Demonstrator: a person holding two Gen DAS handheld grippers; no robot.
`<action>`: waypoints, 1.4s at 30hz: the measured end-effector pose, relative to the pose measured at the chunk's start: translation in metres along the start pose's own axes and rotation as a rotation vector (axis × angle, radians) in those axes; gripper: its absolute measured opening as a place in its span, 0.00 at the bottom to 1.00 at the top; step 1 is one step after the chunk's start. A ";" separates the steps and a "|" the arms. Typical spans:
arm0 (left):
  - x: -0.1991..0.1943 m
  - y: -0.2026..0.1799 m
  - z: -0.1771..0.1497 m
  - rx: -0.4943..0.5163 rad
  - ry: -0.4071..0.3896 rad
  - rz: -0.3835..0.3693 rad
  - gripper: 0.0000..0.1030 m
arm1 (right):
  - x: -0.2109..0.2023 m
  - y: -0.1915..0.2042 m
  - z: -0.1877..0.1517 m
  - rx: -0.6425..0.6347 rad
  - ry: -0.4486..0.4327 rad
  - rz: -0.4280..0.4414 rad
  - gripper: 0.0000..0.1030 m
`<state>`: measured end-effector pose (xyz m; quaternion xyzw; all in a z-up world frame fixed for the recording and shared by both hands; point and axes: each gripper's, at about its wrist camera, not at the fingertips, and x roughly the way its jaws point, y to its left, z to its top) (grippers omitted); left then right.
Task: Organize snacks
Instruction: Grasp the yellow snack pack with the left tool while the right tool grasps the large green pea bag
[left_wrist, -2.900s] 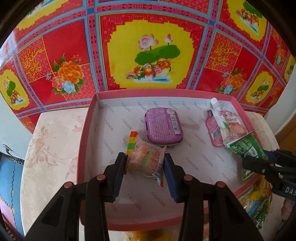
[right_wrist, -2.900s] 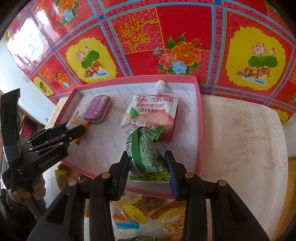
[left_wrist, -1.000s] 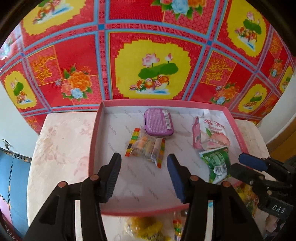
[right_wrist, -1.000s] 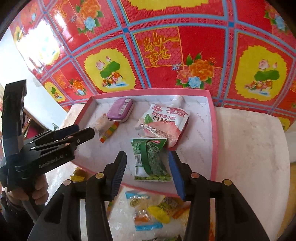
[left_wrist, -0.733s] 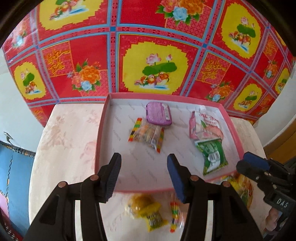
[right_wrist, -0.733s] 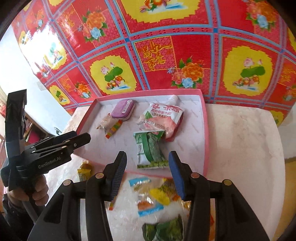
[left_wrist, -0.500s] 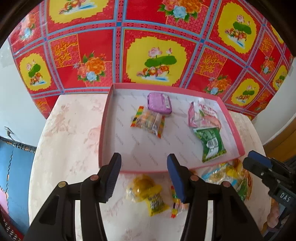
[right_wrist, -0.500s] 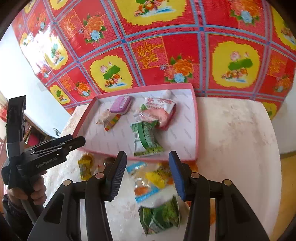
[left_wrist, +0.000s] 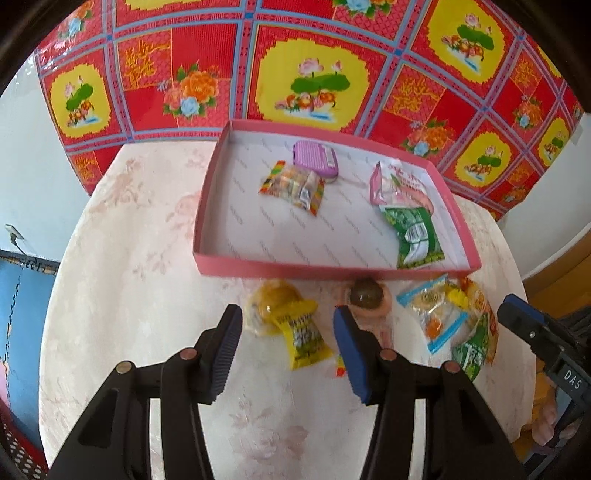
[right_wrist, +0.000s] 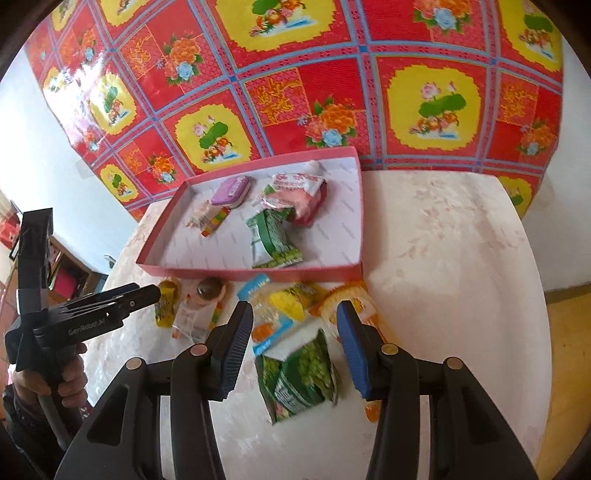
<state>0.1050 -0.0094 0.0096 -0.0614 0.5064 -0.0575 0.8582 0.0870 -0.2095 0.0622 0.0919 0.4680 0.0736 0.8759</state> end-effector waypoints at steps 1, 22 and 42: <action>0.000 0.000 -0.001 -0.002 0.004 -0.001 0.53 | -0.001 -0.002 -0.002 0.005 0.003 -0.003 0.47; 0.010 -0.006 -0.009 -0.002 0.010 -0.003 0.43 | -0.007 -0.003 -0.031 0.000 0.066 0.000 0.47; 0.015 -0.007 -0.015 0.083 -0.063 0.026 0.35 | 0.010 0.010 -0.035 0.002 0.096 -0.042 0.52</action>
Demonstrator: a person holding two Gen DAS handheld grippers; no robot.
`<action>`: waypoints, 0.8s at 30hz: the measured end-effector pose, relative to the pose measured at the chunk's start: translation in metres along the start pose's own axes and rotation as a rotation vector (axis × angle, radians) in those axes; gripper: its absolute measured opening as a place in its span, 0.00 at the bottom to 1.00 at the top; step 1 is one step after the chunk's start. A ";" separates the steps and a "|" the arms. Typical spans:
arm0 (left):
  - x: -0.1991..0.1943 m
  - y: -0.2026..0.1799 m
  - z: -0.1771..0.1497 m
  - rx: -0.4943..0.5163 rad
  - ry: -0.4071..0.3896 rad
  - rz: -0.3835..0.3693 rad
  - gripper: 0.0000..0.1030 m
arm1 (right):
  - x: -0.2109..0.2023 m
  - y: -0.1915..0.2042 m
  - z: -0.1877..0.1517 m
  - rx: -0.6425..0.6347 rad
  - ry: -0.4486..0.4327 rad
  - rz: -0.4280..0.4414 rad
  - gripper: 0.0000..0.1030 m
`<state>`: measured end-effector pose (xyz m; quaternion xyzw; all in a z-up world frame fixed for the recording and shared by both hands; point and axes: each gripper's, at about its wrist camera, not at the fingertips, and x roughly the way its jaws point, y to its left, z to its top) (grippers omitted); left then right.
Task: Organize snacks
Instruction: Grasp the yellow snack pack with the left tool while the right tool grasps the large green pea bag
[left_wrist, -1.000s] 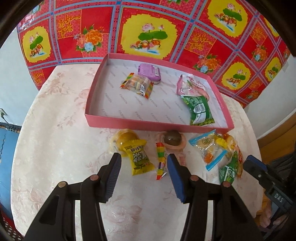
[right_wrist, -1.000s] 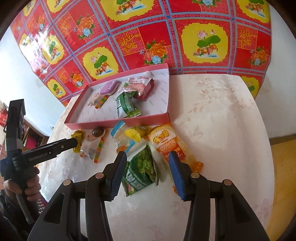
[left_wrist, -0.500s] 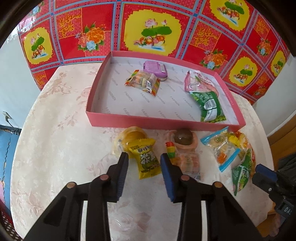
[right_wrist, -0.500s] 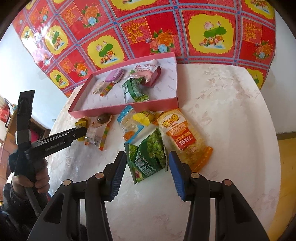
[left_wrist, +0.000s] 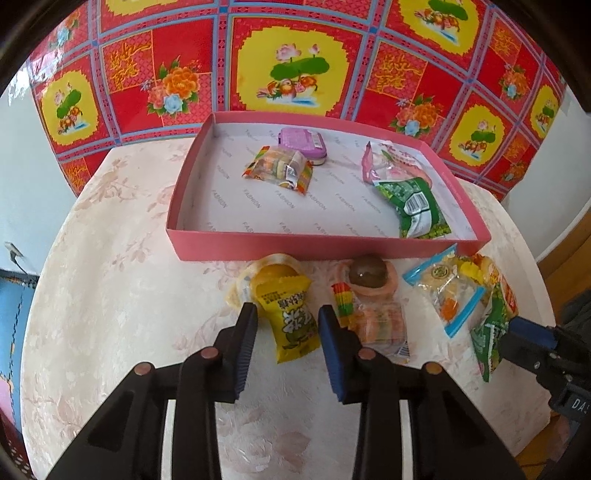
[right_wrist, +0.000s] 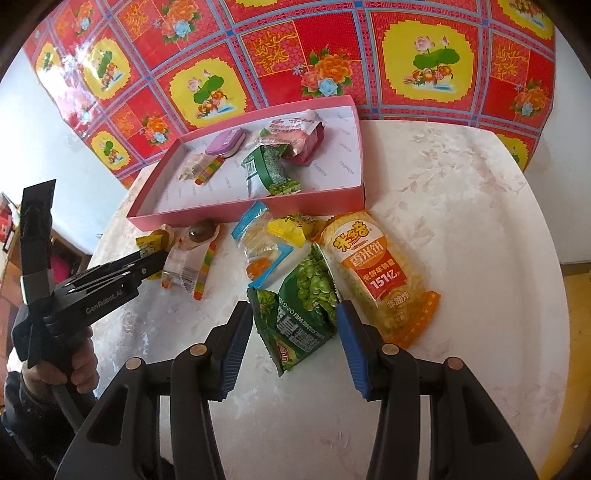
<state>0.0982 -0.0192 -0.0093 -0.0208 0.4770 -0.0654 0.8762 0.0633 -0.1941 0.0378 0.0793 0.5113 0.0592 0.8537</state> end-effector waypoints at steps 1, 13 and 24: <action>0.000 -0.001 0.000 0.006 -0.003 0.003 0.36 | 0.001 0.000 0.000 0.001 0.004 -0.006 0.59; -0.001 0.007 -0.002 -0.016 -0.021 -0.023 0.28 | 0.021 0.002 -0.001 0.028 0.052 -0.032 0.65; -0.008 0.013 -0.005 -0.031 -0.018 -0.043 0.23 | 0.021 0.003 -0.002 0.035 0.035 -0.039 0.67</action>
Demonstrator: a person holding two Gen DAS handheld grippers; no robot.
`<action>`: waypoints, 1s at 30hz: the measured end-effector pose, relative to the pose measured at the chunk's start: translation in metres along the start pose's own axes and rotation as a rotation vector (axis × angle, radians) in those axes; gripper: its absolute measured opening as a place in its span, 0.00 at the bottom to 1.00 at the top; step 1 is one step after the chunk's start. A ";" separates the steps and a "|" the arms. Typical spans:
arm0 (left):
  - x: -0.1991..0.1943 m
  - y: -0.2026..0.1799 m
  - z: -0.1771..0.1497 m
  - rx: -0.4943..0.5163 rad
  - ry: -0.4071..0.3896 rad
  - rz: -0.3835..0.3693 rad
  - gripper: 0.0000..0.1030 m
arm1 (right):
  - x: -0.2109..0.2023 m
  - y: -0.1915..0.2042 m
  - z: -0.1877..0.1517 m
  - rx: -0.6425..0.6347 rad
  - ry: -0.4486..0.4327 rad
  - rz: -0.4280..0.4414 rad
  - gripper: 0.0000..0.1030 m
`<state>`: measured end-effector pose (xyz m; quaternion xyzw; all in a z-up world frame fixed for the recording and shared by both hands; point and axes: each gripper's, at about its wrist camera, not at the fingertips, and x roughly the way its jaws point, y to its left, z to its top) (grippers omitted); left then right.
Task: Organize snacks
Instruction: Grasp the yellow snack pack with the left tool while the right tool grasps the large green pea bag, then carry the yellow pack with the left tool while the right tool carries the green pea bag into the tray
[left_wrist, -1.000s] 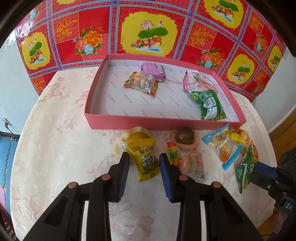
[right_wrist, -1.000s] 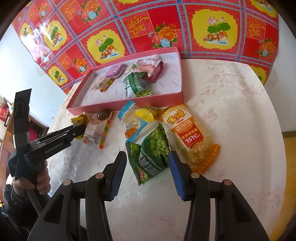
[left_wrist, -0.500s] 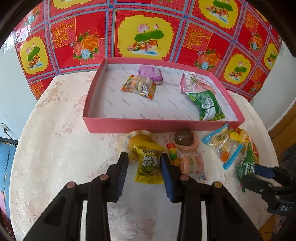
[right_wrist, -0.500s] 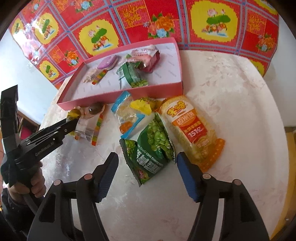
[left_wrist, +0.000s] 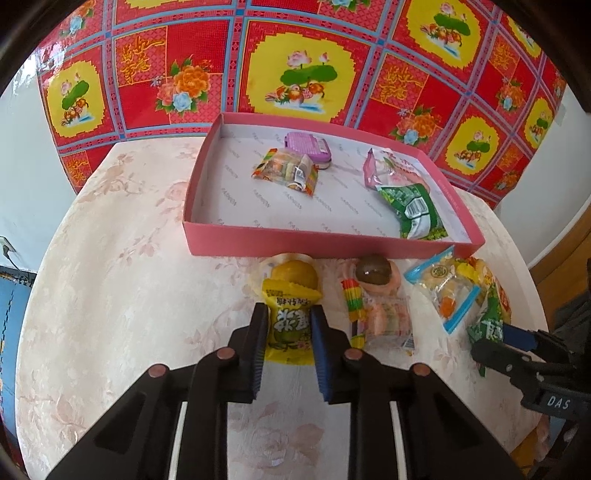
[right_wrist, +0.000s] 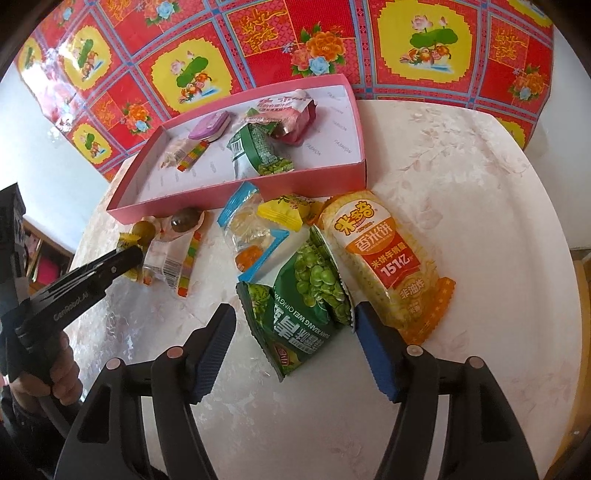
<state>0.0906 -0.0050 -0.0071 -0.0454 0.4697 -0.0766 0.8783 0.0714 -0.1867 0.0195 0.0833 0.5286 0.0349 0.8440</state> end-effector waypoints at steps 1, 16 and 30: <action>-0.001 0.000 0.000 0.000 -0.001 0.000 0.23 | 0.000 0.000 0.000 -0.001 -0.001 -0.001 0.67; -0.024 0.000 -0.002 0.001 -0.048 -0.010 0.23 | -0.002 0.012 -0.017 -0.101 -0.101 -0.105 0.50; -0.044 0.002 0.002 -0.002 -0.087 -0.007 0.23 | -0.026 0.019 -0.021 -0.105 -0.152 0.003 0.45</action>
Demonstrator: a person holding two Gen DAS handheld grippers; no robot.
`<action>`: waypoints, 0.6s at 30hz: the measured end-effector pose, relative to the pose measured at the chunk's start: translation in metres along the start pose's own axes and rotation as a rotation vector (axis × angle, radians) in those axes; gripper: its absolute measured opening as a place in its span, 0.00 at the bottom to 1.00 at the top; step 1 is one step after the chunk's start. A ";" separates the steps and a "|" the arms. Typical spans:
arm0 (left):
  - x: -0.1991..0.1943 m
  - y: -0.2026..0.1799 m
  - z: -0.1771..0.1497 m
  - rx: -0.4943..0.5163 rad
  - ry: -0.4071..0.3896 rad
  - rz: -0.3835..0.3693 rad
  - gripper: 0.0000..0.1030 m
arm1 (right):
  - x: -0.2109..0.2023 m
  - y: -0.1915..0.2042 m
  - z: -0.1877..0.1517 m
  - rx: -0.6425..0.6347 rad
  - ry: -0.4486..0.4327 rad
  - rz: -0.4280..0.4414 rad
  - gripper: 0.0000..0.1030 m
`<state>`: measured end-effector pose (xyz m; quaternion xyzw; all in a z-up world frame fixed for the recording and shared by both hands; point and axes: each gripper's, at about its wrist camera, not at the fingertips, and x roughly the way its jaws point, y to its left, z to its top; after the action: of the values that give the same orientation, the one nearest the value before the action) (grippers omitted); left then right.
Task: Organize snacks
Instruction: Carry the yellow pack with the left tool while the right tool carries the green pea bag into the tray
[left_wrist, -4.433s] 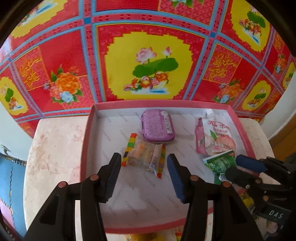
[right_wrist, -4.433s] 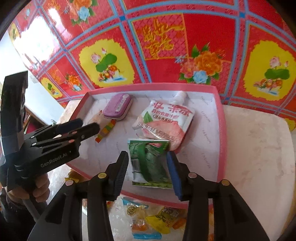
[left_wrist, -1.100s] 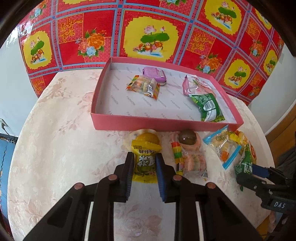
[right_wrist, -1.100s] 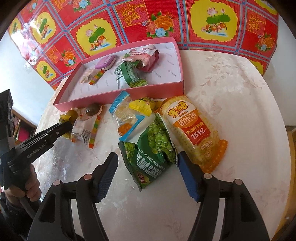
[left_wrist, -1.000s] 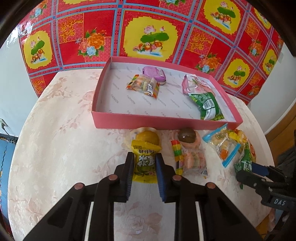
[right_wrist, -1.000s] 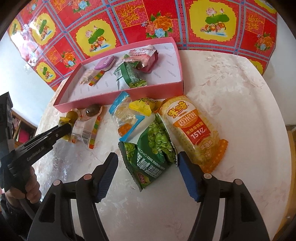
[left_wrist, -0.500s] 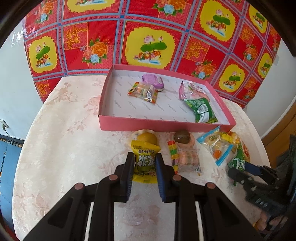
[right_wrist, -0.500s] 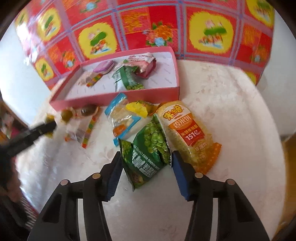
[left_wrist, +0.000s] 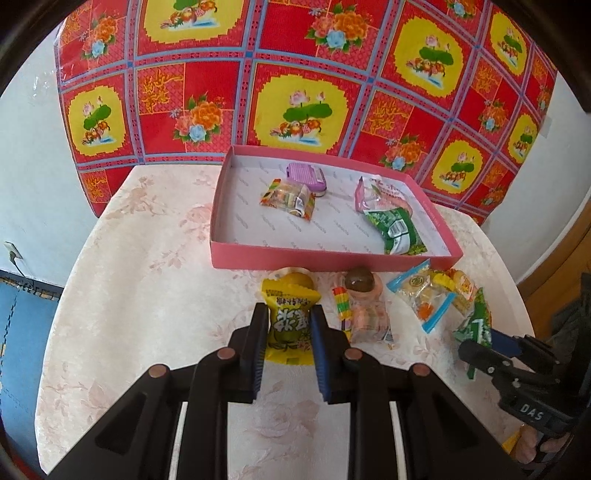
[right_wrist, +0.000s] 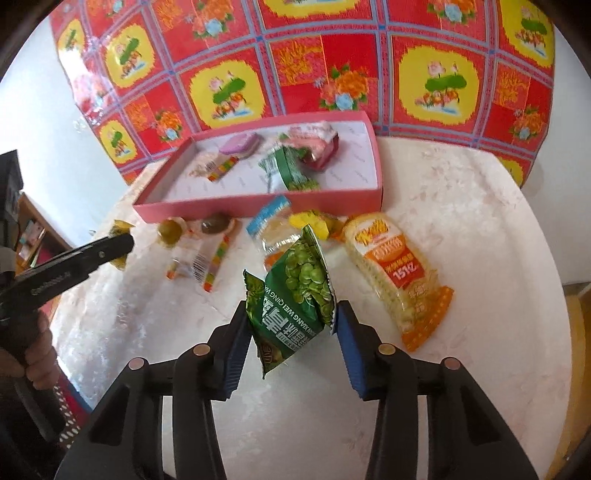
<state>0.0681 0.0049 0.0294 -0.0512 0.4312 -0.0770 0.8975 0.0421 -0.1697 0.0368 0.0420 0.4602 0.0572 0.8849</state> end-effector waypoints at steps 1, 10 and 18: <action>-0.001 0.000 0.001 -0.001 -0.002 0.000 0.23 | -0.003 0.001 0.001 -0.005 -0.008 0.003 0.45; -0.002 0.003 0.018 -0.003 -0.021 0.007 0.23 | -0.012 0.000 0.018 -0.014 -0.038 0.024 0.45; 0.003 0.001 0.038 0.001 -0.036 0.001 0.23 | -0.009 -0.003 0.044 -0.023 -0.063 0.021 0.45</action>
<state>0.0994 0.0061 0.0504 -0.0520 0.4151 -0.0760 0.9051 0.0734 -0.1748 0.0689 0.0384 0.4308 0.0707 0.8989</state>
